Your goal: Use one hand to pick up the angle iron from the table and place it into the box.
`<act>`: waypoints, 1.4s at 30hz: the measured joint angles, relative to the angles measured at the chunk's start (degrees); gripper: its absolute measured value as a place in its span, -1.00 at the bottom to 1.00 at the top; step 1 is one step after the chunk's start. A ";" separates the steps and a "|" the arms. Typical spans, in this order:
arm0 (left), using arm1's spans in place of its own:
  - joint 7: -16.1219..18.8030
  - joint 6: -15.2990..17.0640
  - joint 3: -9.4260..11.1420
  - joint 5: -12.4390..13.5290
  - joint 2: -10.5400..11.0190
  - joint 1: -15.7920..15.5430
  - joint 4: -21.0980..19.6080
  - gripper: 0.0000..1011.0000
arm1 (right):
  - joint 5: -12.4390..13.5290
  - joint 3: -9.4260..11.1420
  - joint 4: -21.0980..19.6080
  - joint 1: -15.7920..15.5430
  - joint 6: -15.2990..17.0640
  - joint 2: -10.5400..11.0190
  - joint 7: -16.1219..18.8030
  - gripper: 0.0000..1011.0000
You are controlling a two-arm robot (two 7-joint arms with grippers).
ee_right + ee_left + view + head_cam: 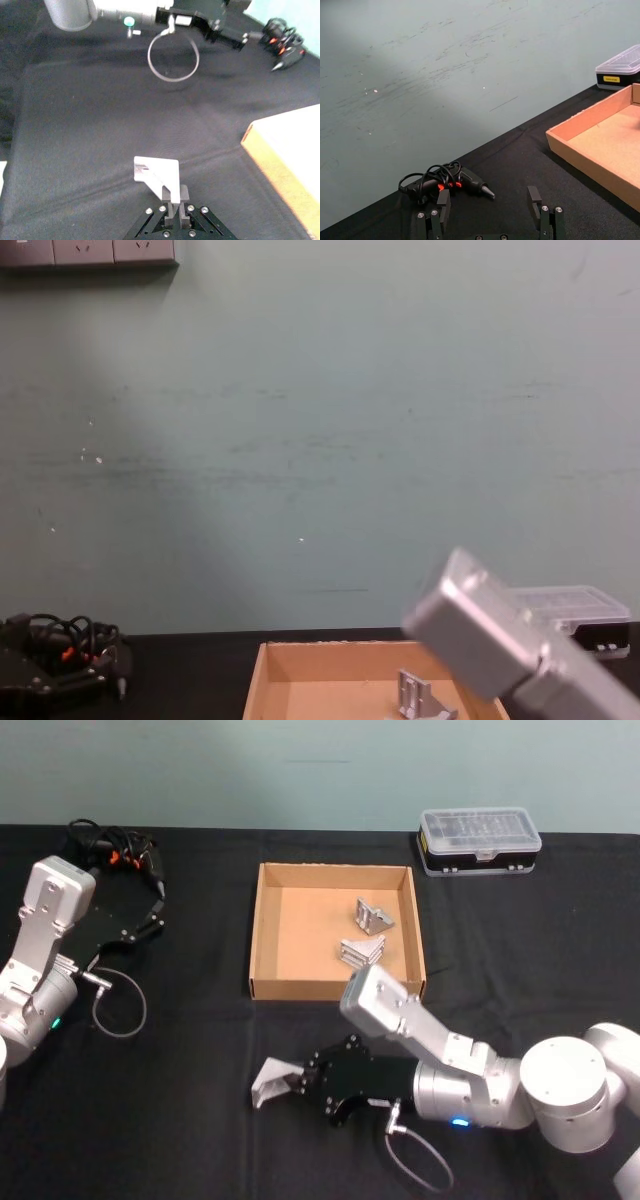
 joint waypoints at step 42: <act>0.00 0.00 -0.01 0.00 0.00 0.00 0.00 0.98 | -4.25 4.39 22.75 20.44 -2.26 -9.76 -4.50 -0.85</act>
